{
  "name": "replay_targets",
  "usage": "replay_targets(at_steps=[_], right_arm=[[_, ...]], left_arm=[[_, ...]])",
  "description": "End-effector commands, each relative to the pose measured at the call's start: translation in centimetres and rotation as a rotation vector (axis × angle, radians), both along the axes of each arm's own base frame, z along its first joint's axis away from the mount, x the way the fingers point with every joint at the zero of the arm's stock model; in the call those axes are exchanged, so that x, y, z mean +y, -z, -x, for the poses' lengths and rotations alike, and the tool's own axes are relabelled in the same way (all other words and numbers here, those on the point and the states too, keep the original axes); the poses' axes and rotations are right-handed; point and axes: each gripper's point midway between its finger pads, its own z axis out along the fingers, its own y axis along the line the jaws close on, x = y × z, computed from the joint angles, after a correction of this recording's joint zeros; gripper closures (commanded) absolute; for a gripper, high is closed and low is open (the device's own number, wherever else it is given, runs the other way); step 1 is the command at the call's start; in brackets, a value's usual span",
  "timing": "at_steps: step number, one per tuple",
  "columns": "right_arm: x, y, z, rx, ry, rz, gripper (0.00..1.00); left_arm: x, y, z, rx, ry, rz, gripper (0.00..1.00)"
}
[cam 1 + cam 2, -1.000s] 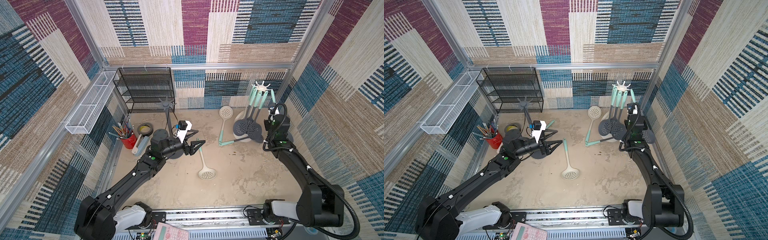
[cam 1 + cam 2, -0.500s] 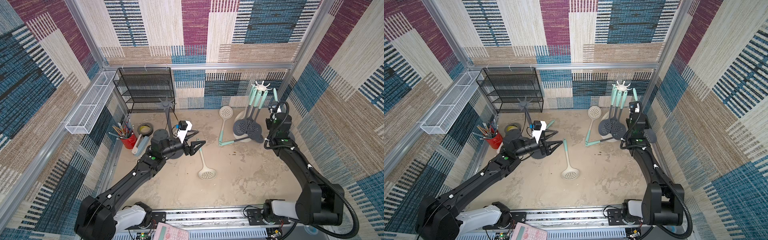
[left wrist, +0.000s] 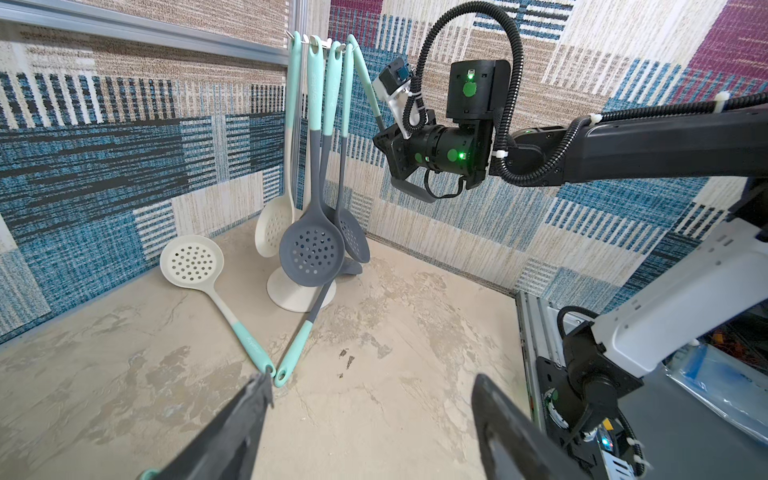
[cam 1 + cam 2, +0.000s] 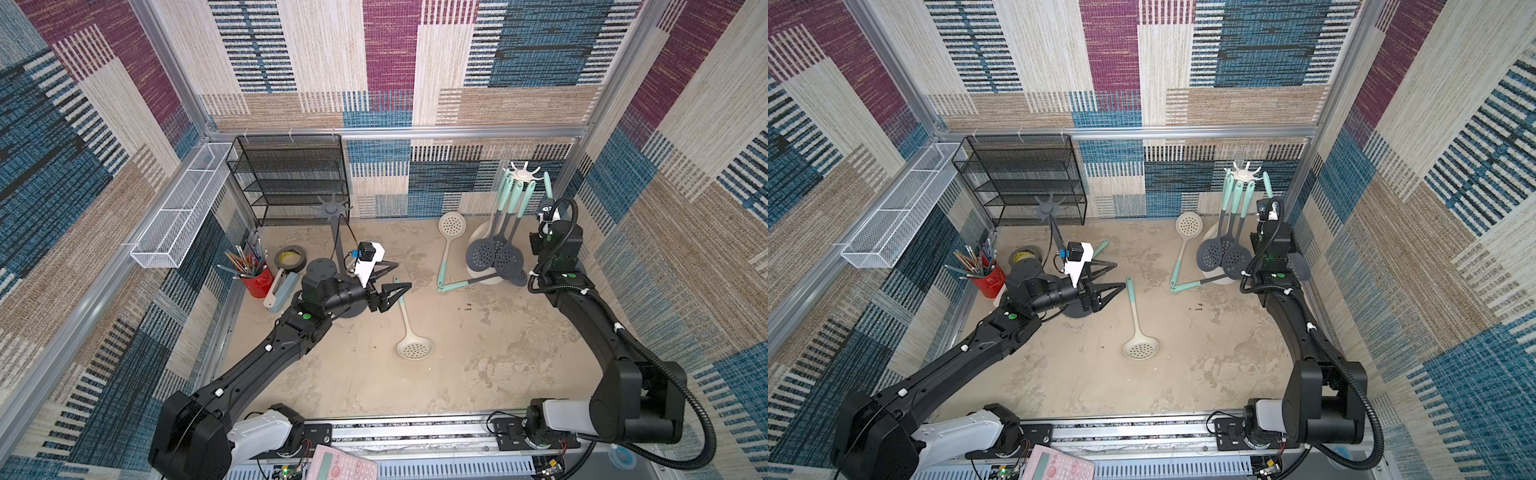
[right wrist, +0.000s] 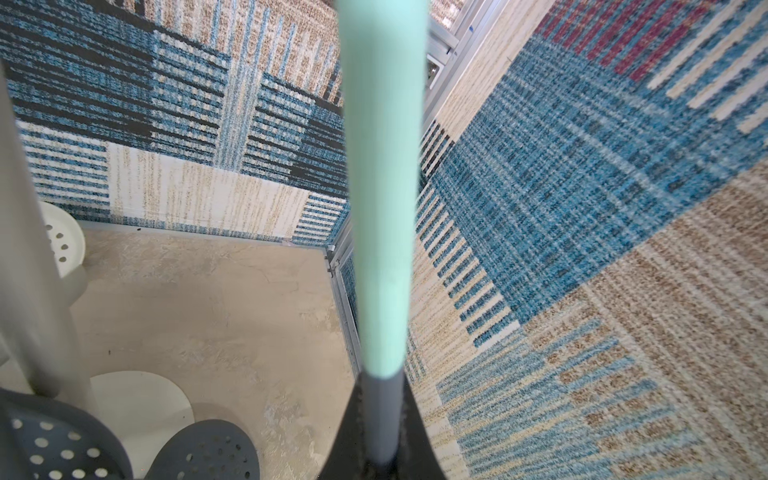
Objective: Hang the skimmer on the kitchen utensil rack
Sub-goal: Hang the skimmer on the rack.
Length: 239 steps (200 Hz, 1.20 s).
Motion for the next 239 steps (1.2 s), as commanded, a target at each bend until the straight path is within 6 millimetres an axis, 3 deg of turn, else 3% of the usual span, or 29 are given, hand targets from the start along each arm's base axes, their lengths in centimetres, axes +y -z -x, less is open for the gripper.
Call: replay_targets(at_steps=[1, 87, 166, 239], right_arm=[[0.5, -0.1, -0.2, -0.018, -0.027, -0.009, 1.0], [0.8, 2.0, -1.2, 0.058, -0.054, 0.005, 1.0], [0.9, 2.0, -2.0, 0.134, -0.082, 0.069, 0.99], [0.3, -0.7, -1.7, 0.127, -0.067, 0.121, 0.99]], left_arm=[[-0.1, -0.3, 0.1, -0.012, 0.013, 0.012, 0.22], [-0.1, -0.3, 0.1, -0.01, 0.014, 0.007, 0.22], [-0.1, -0.2, 0.2, -0.005, 0.017, 0.001, 0.22], [0.0, -0.5, 0.4, -0.005, 0.022, 0.004, 0.22]])
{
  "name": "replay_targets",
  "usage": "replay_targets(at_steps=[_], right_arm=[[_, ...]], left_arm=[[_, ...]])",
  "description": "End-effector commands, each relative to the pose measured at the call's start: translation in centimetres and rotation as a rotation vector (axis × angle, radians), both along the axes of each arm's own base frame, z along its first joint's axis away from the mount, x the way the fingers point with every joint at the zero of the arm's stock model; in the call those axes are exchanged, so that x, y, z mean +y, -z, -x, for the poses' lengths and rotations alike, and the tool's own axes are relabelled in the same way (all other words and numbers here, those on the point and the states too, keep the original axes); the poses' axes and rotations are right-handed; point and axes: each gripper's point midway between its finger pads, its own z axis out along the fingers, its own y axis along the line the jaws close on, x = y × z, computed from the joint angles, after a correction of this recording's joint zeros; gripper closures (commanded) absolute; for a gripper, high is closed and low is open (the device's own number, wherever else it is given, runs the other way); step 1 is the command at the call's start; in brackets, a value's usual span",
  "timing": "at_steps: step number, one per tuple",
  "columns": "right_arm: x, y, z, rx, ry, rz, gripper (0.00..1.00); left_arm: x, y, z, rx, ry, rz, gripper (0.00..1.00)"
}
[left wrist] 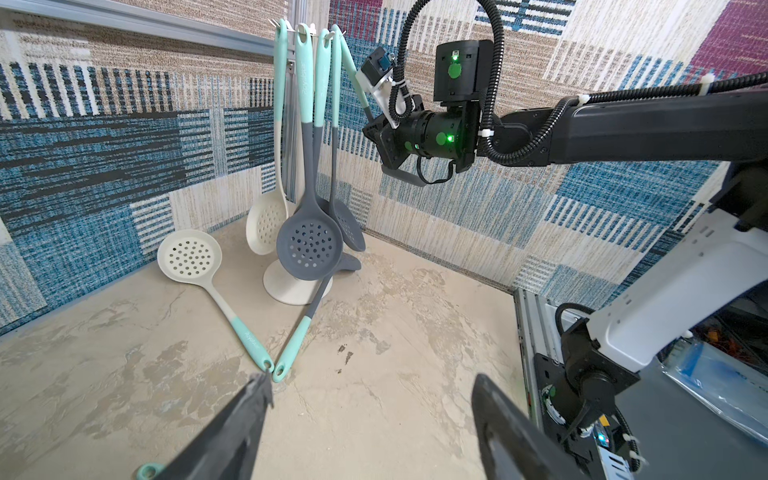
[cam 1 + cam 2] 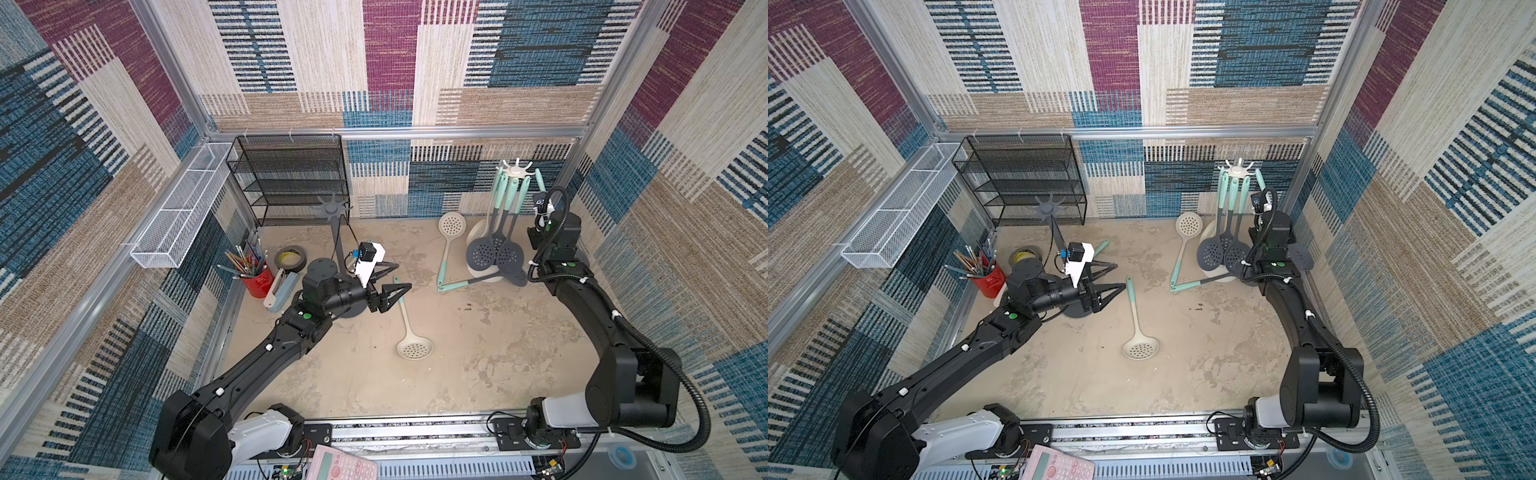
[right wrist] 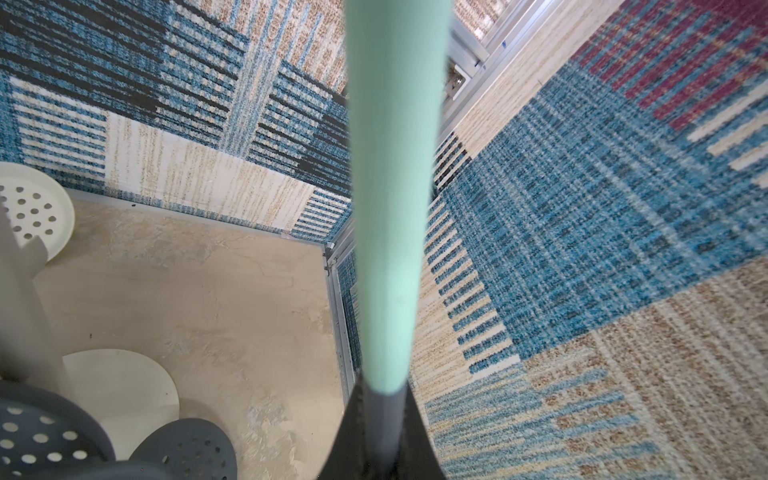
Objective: Hang the skimmer on the kitchen utensil rack
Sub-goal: Hang the skimmer on the rack.
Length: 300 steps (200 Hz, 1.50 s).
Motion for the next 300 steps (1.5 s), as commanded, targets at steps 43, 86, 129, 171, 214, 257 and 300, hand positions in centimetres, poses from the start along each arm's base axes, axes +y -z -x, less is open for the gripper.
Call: replay_targets(at_steps=[43, 86, 129, 171, 214, 257, 300], right_arm=[[-1.2, -1.1, 0.8, 0.038, -0.004, 0.019, 0.98], [-1.5, -1.5, 0.8, 0.066, -0.049, 0.053, 0.98], [-2.1, -1.3, 0.3, 0.095, -0.056, 0.103, 0.98], [-1.8, -0.7, 0.0, 0.118, -0.09, 0.133, 0.98], [-1.9, -0.7, -0.1, 0.121, -0.1, 0.143, 0.98], [-1.8, -0.4, -0.4, 0.137, -0.121, 0.122, 0.96], [-1.3, -0.1, -0.3, 0.108, -0.128, 0.039, 0.82]], left_arm=[[0.1, -0.8, 0.7, -0.018, 0.025, 0.009, 0.22], [0.1, -1.2, 1.0, -0.028, 0.033, 0.013, 0.22], [0.2, -1.2, 1.2, -0.032, 0.037, 0.009, 0.22], [0.2, -1.2, 1.3, -0.033, 0.037, 0.006, 0.22], [0.3, -1.3, 1.4, -0.035, 0.038, 0.005, 0.22], [0.3, -1.1, 1.4, -0.028, 0.039, 0.002, 0.22], [0.3, -1.2, 1.3, -0.022, 0.036, 0.003, 0.21]])
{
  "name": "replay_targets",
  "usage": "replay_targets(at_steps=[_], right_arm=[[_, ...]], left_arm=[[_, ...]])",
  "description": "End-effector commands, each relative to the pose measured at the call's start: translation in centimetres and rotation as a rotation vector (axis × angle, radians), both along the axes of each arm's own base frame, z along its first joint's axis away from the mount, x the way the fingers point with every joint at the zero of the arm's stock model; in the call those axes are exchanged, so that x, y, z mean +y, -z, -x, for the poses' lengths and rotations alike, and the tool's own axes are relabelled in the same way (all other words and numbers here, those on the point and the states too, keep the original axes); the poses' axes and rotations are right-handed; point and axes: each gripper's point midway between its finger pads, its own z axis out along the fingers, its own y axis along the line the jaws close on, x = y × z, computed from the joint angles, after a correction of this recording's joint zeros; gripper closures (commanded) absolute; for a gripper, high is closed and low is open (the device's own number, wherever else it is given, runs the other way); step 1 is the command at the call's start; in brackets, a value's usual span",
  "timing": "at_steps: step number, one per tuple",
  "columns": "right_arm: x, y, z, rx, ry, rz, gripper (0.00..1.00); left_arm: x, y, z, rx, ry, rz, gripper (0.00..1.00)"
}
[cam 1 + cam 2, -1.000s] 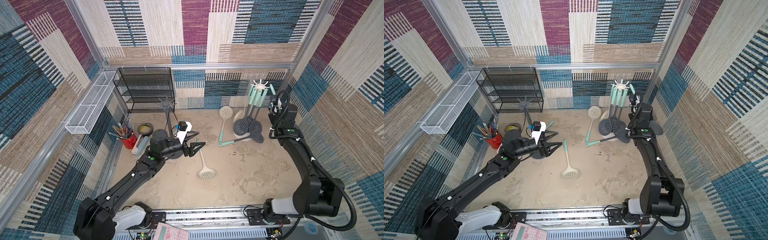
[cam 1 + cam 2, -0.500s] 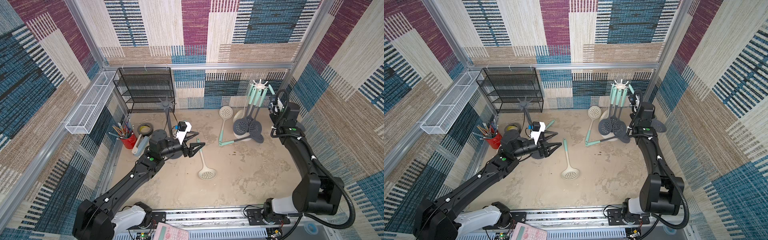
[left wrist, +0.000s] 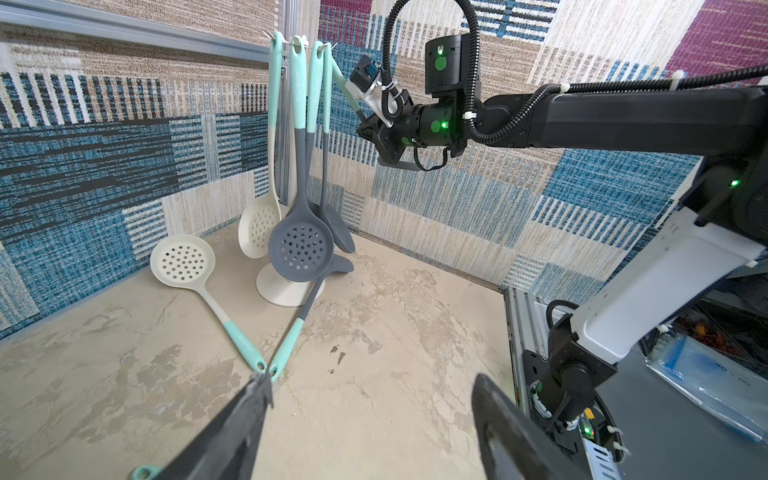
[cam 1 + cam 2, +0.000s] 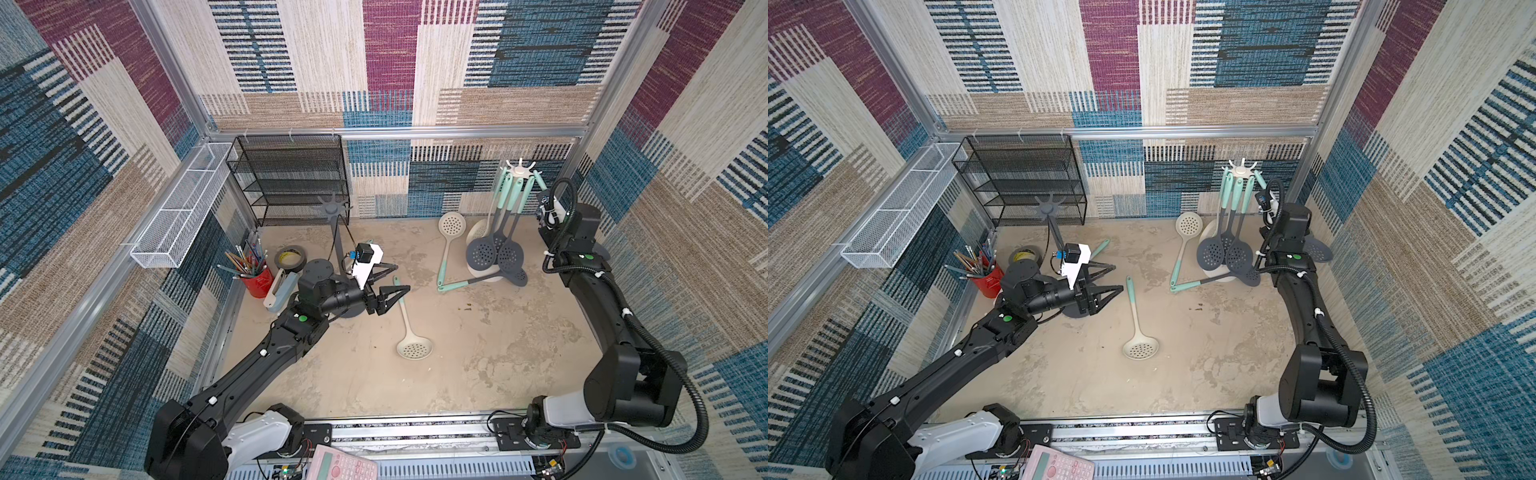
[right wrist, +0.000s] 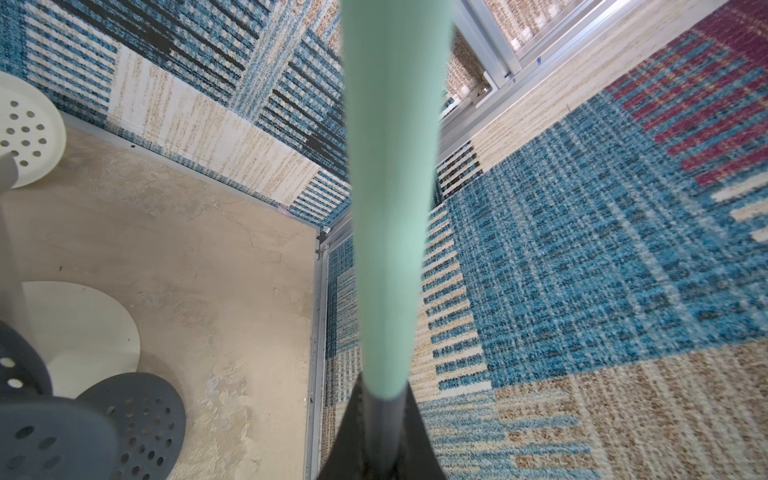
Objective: Hang the skimmer on the kitchen utensil rack
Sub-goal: Hang the skimmer on the rack.
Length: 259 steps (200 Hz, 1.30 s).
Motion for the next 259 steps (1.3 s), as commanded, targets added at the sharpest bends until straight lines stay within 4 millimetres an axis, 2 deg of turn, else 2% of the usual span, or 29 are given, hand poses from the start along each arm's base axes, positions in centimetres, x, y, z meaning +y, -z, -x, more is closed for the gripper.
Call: replay_targets(at_steps=[1, 22, 46, 76, 124, 157, 181, 216, 259], right_arm=[[0.6, 0.3, 0.0, -0.009, -0.019, -0.06, 0.81], [0.9, -0.6, 0.0, -0.056, -0.015, -0.127, 0.68], [1.2, -0.7, -0.3, -0.088, -0.008, -0.216, 0.56], [1.3, -0.6, -0.1, -0.118, 0.01, -0.301, 0.46], [2.9, -1.4, 1.1, -0.2, -0.037, -0.45, 0.32], [3.7, -1.9, 1.8, -0.246, -0.054, -0.549, 0.26], [3.8, -2.4, 2.7, -0.292, -0.035, -0.631, 0.21], [4.0, -3.1, 4.8, -0.37, -0.015, -0.759, 0.18], [4.8, -2.6, 8.1, -0.467, -0.006, -0.954, 0.18]], left_arm=[[-0.1, -0.4, 0.3, -0.014, 0.014, 0.0, 0.21], [0.0, -0.1, 0.1, 0.002, 0.002, -0.004, 0.2], [0.0, 0.3, -0.3, 0.024, -0.01, -0.008, 0.19], [0.0, 0.9, -0.8, 0.057, -0.029, -0.026, 0.19], [0.3, 1.7, -1.3, 0.092, -0.063, -0.045, 0.18], [0.6, 1.7, -1.4, 0.121, -0.096, -0.066, 0.18], [1.5, 2.4, -2.6, 0.169, -0.193, -0.104, 0.18], [2.0, 3.2, -2.7, 0.243, -0.236, -0.131, 0.18], [3.0, 4.8, -2.3, 0.314, -0.3, -0.179, 0.2]])
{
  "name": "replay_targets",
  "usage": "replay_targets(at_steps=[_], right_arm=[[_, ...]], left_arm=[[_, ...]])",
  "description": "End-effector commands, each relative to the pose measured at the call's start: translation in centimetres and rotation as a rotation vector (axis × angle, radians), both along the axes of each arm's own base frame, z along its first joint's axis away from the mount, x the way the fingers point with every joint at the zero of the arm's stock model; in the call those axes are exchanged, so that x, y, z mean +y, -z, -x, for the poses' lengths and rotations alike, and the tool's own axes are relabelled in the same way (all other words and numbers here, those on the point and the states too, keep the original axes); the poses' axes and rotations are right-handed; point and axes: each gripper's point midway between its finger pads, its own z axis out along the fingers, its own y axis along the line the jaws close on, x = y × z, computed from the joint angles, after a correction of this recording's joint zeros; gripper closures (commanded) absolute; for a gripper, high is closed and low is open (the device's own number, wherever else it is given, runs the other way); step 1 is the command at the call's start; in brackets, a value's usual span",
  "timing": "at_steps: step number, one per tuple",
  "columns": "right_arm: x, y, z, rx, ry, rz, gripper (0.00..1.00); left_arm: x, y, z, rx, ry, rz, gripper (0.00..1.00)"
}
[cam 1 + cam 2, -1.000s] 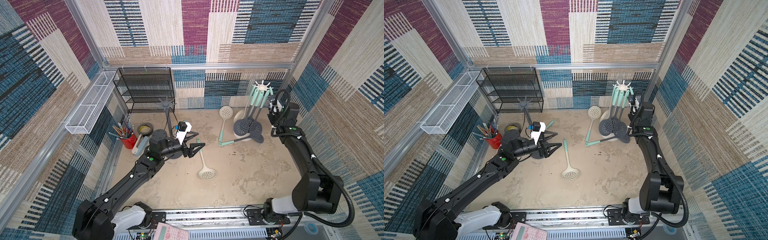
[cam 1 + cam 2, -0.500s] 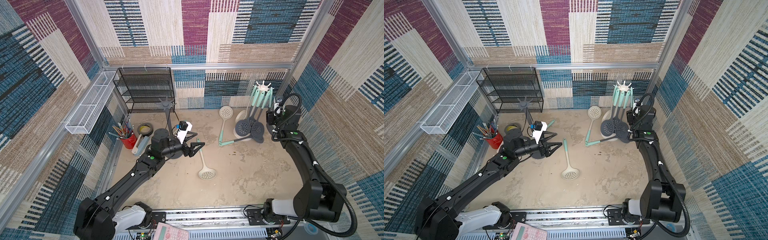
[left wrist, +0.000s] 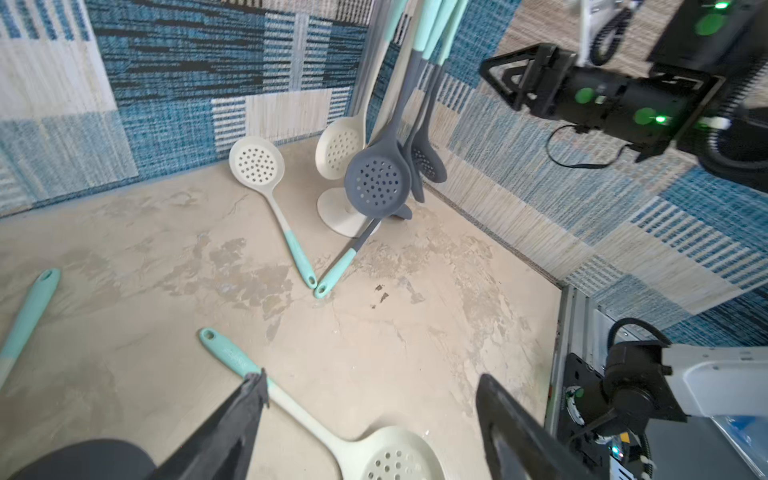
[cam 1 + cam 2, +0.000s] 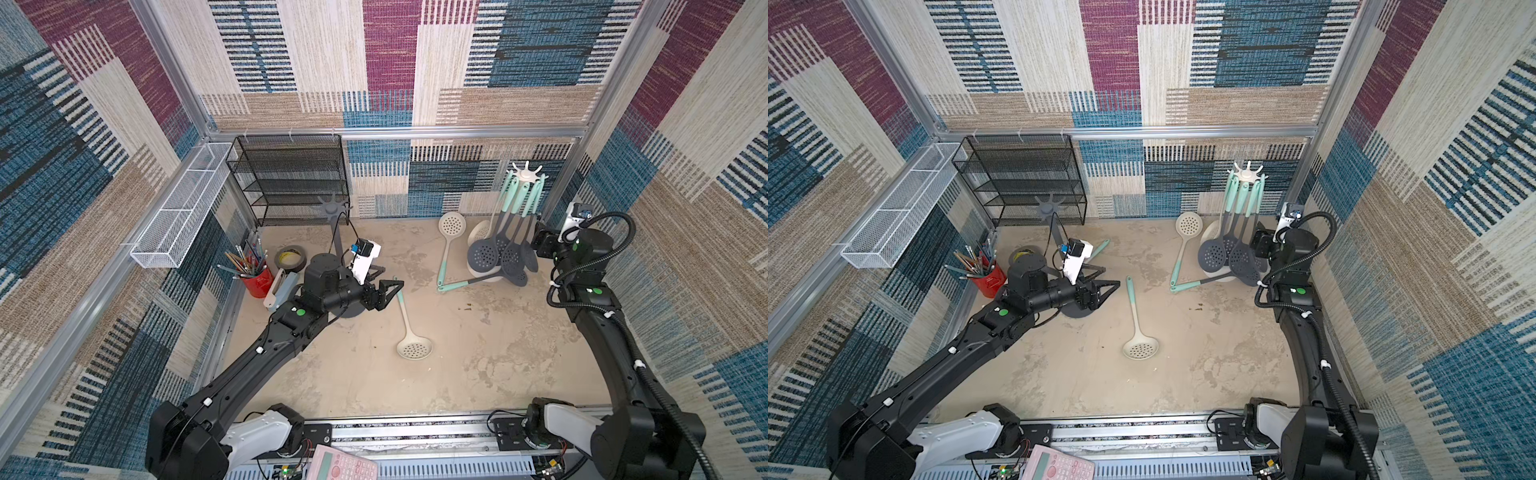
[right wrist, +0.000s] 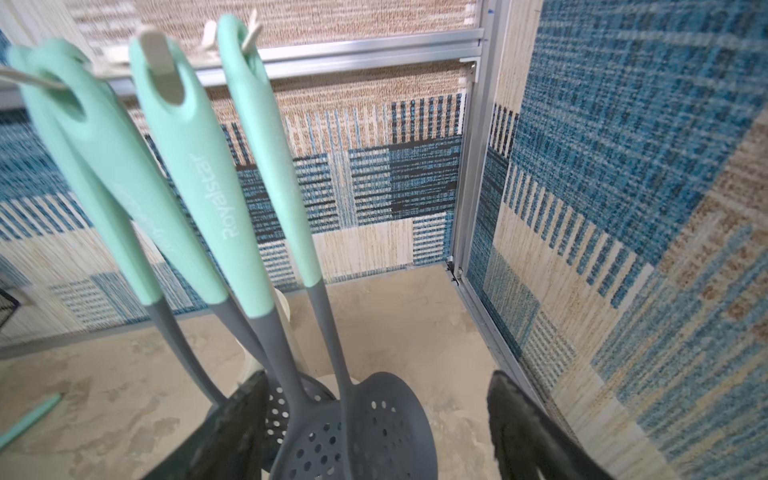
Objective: Hang the skimmer on the kitchen utensil rack
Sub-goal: Hang the skimmer on the rack, then pick up the skimmer from the center of the board.
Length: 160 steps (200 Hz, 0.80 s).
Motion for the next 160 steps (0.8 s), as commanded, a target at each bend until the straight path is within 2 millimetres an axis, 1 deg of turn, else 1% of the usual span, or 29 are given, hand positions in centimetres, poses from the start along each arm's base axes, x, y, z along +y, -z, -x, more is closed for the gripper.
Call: replay_targets(at_steps=[1, 25, 38, 56, 69, 90, 104, 125, 160], right_arm=[[0.3, -1.1, 1.4, -0.106, 0.012, -0.159, 0.18], [0.9, 0.4, 3.5, -0.144, 0.009, -0.275, 0.2], [1.4, 1.7, 4.2, -0.137, 0.005, -0.331, 0.2], [2.4, 3.2, 4.8, -0.119, -0.014, -0.37, 0.21], [3.5, 4.5, 4.9, -0.096, -0.038, -0.387, 0.22], [5.7, 6.8, 4.6, -0.035, -0.084, -0.395, 0.22], [7.0, 7.8, 4.6, -0.01, -0.111, -0.404, 0.22], [10.0, 9.5, 4.5, 0.04, -0.169, -0.398, 0.22], [15.1, 12.5, 4.4, 0.134, -0.262, -0.388, 0.24]], left_arm=[[0.9, 1.2, 0.1, 0.07, -0.06, -0.03, 0.2], [1.3, 2.0, 0.5, 0.101, -0.085, -0.051, 0.22], [1.5, 2.5, 0.7, 0.122, -0.1, -0.066, 0.22], [1.8, 3.6, 1.0, 0.162, -0.121, -0.097, 0.23], [1.9, 4.5, 1.1, 0.199, -0.134, -0.122, 0.24], [2.2, 5.8, 1.5, 0.242, -0.154, -0.145, 0.25], [2.5, 6.8, 1.8, 0.274, -0.171, -0.157, 0.25], [3.1, 8.5, 2.3, 0.328, -0.201, -0.186, 0.26], [4.5, 11.8, 3.3, 0.442, -0.257, -0.253, 0.27]])
